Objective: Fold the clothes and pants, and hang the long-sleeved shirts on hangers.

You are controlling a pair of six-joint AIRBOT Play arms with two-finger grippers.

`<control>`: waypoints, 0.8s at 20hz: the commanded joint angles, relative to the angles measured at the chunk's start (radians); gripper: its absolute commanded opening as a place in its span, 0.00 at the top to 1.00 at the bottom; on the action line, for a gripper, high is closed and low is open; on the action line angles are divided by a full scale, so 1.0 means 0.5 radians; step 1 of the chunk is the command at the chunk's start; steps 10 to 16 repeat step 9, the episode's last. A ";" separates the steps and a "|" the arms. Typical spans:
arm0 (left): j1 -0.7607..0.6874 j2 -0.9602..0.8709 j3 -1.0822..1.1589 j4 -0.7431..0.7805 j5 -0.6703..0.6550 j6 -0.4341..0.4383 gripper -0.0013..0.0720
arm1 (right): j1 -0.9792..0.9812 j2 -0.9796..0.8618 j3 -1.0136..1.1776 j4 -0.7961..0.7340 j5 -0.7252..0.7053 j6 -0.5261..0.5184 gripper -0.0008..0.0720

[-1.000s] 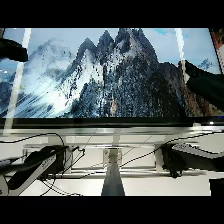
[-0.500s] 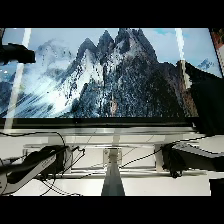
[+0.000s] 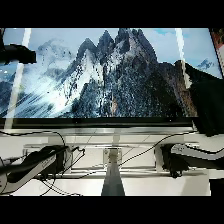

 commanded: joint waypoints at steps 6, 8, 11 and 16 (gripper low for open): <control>-0.001 -0.002 0.000 0.000 0.001 -0.001 0.95 | 1.331 -0.027 0.001 -0.122 -0.160 -0.779 0.93; -0.002 -0.002 0.000 0.000 0.001 -0.001 0.95 | 1.483 -0.027 0.001 -0.122 -0.153 -0.779 0.93; -0.001 -0.002 0.000 0.000 0.001 -0.001 0.95 | 1.541 -0.027 0.000 -0.121 -0.143 -0.778 0.93; -0.001 -0.002 0.000 0.000 0.001 -0.001 0.95 | 1.541 -0.027 0.000 -0.121 -0.143 -0.778 0.93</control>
